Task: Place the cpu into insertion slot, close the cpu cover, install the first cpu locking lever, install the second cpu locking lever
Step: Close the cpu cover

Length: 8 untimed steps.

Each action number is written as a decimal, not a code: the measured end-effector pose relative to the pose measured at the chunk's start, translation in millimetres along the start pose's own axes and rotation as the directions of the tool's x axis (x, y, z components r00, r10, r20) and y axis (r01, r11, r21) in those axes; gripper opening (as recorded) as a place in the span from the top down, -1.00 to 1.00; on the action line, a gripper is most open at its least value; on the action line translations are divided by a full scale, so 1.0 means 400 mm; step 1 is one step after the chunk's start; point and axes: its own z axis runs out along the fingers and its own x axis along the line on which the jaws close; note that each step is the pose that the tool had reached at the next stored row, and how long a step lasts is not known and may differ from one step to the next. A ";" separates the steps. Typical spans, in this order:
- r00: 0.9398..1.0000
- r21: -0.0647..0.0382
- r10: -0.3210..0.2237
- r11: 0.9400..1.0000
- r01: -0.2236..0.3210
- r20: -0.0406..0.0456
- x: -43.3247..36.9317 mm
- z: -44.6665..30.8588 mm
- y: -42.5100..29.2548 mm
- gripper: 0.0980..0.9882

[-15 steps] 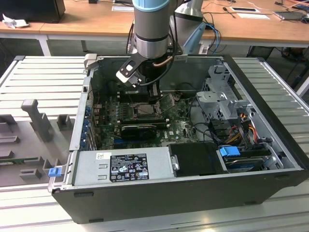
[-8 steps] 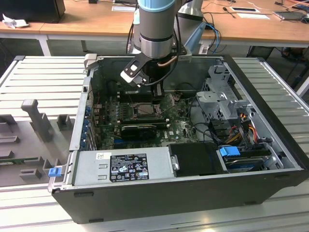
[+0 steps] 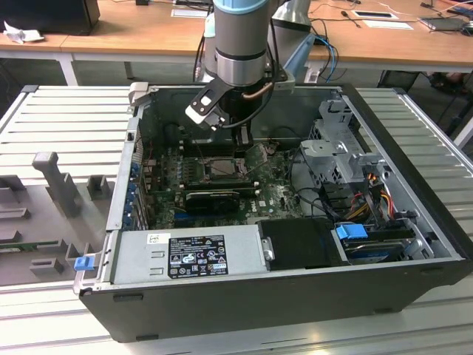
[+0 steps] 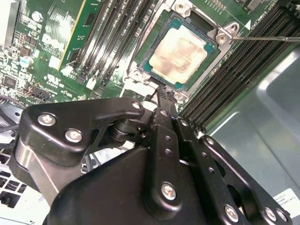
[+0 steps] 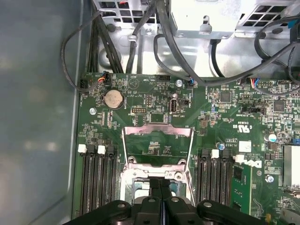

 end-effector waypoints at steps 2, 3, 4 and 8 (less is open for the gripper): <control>1.000 0.000 0.000 1.000 0.000 0.001 0.000 -0.004 0.002 0.98; 1.000 0.000 0.000 1.000 0.000 0.001 0.000 -0.007 0.004 0.98; 1.000 0.000 0.000 1.000 0.000 0.001 0.000 -0.007 0.006 0.98; 1.000 0.000 0.000 1.000 0.000 0.001 -0.001 -0.007 0.019 0.98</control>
